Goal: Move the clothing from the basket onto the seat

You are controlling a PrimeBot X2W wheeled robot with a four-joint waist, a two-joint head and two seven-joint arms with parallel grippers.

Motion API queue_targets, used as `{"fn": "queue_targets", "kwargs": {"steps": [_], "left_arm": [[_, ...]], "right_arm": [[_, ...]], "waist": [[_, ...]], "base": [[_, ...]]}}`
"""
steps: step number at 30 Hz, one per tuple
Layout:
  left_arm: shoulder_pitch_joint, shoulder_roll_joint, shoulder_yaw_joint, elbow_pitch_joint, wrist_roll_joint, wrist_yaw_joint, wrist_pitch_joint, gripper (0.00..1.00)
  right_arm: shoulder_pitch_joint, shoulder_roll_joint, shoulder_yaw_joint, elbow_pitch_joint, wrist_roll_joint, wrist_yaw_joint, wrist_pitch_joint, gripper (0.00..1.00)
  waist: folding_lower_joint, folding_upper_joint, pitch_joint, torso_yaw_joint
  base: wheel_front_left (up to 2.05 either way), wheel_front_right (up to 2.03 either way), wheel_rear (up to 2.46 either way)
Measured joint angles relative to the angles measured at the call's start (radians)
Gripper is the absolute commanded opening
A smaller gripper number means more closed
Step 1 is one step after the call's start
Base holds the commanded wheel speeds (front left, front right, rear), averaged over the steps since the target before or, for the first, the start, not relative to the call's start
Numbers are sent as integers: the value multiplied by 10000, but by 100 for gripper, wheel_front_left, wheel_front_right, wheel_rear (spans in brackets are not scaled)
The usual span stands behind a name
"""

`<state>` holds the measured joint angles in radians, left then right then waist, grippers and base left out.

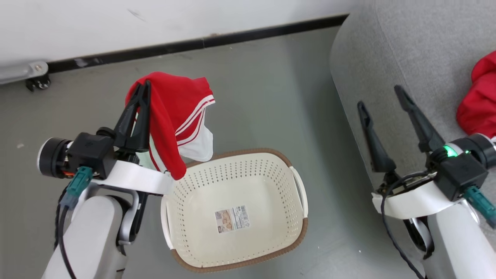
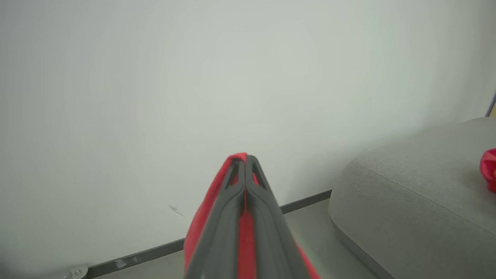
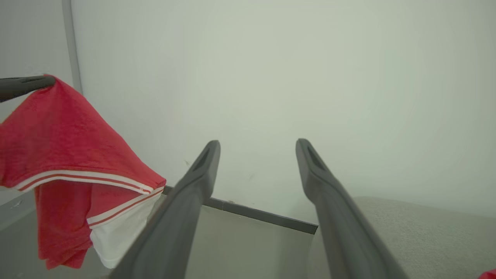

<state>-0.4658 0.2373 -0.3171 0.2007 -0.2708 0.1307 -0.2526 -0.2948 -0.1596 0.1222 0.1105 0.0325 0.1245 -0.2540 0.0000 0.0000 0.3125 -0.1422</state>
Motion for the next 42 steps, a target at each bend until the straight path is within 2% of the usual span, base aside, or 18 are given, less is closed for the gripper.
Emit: {"fn": "queue_targets", "kwargs": {"steps": [14,19,28,37,42], "left_arm": [[584,355,86,-1011,38,-6,-2,0],[624,468,-63,-1373,207,-180,-4,0],[593,673,-385,-1898,209,-915,-29,0],[190,836,-1035,-1942,297,-1885,-29,0],[129,874,-1258,-1814,301,-2144,-29,0]], "right_arm": [[70,-1047,1415,940,326,0,297,100],[42,-1438,1910,1212,499,0,593,100],[-158,-2259,2817,1595,905,0,1051,100],[-181,-2844,3258,1764,1662,0,1310,100],[-172,-3032,3402,1760,2027,0,1363,100]], "waist": [[0,0,-1291,612],[0,0,-1655,868],[0,1,-2189,1322],[0,1,-2594,1686],[0,0,-2740,1789]], "base": [[0,0,0],[0,0,0],[0,0,0],[0,0,0],[0,0,0]]}}
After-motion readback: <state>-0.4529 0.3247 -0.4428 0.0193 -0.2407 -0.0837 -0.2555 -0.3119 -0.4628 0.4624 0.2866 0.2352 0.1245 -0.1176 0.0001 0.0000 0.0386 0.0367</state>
